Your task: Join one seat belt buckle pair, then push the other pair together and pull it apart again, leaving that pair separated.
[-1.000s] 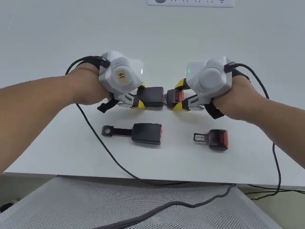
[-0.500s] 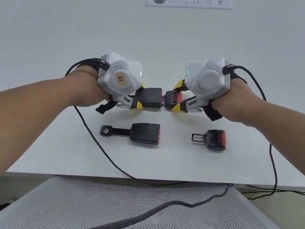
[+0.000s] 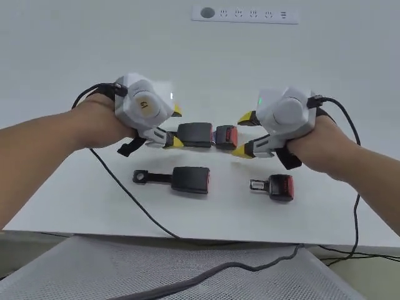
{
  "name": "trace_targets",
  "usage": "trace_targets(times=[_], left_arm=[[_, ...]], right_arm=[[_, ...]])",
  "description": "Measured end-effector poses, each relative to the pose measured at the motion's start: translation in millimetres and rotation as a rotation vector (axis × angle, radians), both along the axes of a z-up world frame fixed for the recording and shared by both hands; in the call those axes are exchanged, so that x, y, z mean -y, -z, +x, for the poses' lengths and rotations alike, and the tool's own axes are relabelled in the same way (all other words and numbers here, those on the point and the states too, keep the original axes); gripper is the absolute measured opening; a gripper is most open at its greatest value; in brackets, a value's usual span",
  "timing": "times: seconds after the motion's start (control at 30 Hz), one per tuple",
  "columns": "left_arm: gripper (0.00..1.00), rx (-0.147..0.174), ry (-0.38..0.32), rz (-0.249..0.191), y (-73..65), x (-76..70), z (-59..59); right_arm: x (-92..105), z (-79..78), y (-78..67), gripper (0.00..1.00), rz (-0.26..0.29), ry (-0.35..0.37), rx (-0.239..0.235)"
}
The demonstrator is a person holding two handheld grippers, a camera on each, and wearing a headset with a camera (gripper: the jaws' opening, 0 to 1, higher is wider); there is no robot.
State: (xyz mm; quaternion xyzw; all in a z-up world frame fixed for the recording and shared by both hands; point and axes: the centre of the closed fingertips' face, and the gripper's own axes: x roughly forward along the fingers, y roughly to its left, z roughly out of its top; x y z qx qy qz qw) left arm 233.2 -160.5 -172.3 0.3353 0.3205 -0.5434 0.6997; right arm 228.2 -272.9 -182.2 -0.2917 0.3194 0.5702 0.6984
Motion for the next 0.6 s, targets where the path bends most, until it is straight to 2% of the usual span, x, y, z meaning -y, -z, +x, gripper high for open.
trace_targets(times=[0.1, 0.23, 0.3, 0.43, 0.6], left_arm=[[0.46, -0.009, -0.051, -0.027, -6.8, -9.9, -9.1], [0.51, -0.004, -0.106, -0.057, -19.0, -22.8, -27.2], [0.54, 0.002, -0.122, -0.067, -24.4, -30.3, -33.9], [0.60, 0.007, -0.162, -0.082, -35.1, -42.6, -44.0], [0.66, -0.010, -0.217, -0.106, -46.0, -55.1, -63.4]], right_arm=[[8.1, -10.6, -11.6, 0.43, 0.017, 0.031, -0.001], [21.6, -27.1, -17.1, 0.47, 0.009, 0.061, -0.012], [28.9, -31.9, -15.6, 0.51, 0.000, 0.068, -0.016], [44.8, -50.3, -23.2, 0.56, -0.011, 0.072, -0.012], [64.0, -63.7, -28.8, 0.62, -0.005, 0.122, -0.013]])
